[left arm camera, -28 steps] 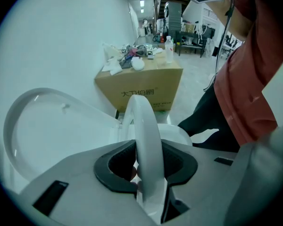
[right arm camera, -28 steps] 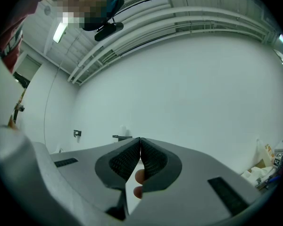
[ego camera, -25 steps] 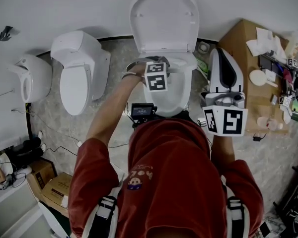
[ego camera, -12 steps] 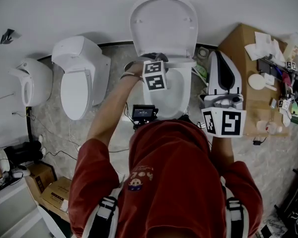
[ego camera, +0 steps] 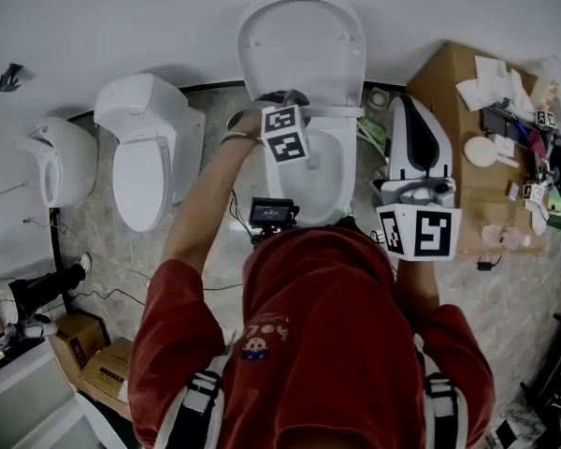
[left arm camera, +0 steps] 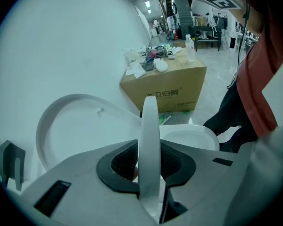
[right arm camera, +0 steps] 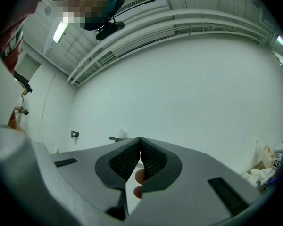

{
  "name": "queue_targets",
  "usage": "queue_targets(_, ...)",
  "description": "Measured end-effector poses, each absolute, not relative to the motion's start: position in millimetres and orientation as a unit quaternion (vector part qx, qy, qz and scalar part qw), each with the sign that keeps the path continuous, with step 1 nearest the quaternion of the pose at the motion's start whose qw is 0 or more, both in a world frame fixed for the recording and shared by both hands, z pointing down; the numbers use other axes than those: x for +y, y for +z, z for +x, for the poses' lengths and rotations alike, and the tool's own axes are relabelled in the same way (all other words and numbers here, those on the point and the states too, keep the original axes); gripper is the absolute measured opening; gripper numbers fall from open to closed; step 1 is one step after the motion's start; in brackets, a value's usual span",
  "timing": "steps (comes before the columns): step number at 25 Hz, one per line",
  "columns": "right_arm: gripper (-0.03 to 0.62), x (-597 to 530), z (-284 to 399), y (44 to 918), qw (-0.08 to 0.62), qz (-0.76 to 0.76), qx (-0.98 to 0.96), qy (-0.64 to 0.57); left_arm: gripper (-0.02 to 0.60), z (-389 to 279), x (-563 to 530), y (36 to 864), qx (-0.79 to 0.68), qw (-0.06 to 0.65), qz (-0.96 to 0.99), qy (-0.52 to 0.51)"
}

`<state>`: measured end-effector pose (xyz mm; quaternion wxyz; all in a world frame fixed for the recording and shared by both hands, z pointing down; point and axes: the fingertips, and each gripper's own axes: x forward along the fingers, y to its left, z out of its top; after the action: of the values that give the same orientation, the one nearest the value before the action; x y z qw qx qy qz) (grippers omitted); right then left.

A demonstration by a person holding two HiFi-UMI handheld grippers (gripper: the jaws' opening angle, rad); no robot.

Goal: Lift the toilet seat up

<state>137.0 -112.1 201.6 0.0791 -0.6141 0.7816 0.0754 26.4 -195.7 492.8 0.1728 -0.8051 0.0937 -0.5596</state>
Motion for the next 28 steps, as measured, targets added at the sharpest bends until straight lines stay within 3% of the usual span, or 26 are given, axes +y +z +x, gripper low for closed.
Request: queue_targets(28, 0.014, -126, 143, 214, 0.06, -0.623, 0.777, 0.065, 0.147, 30, -270, 472, 0.18, 0.2, -0.805, -0.529)
